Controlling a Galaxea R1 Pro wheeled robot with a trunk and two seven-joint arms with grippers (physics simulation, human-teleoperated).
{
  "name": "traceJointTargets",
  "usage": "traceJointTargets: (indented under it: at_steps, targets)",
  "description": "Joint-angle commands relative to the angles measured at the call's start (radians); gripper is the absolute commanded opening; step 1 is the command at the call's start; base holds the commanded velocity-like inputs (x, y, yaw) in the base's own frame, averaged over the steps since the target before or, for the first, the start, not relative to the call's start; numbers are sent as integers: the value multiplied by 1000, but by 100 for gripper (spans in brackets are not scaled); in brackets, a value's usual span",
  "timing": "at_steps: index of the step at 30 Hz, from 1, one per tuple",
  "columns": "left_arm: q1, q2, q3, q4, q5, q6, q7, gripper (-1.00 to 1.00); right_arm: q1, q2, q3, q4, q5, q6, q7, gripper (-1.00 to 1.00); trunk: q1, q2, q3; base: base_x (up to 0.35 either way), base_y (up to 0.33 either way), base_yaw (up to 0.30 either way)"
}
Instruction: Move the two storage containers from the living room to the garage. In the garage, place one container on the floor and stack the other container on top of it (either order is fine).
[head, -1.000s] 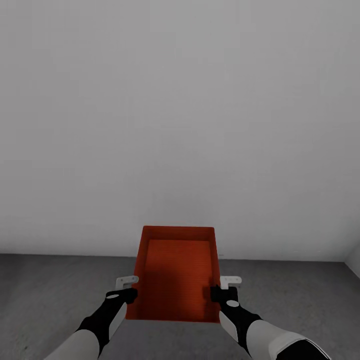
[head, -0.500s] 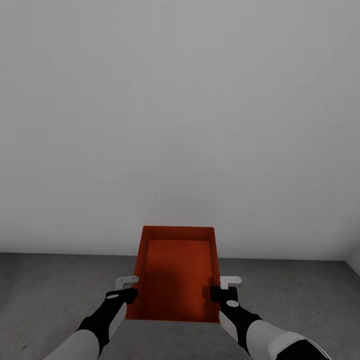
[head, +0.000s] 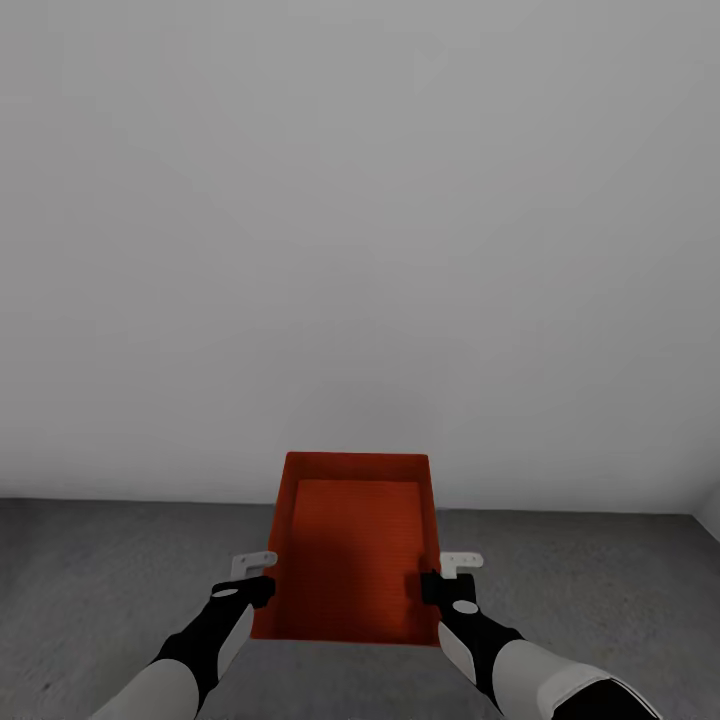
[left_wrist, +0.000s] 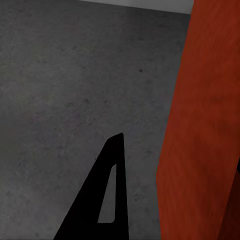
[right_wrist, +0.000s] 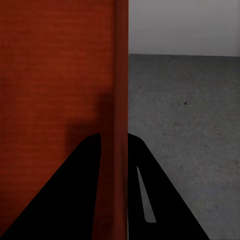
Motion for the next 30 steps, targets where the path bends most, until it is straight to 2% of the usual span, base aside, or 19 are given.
traceJointTargets:
  at_steps: [1,26,30]
  targets:
    - [0,7,10,-3,-17,8,6,-100,-1,0,3,1,-10,-6,-4,-100,4,-8,-6,0,0,0]
    - [0,7,10,-3,-19,7,8,-100,-1,0,3,1,-10,-6,-4,-100,100,-183,-124,0,0,0]
    - [0,6,10,-3,-19,6,9,-100,-1,0,3,1,-10,-6,-3,-100,100,-183,-130,0,0,0]
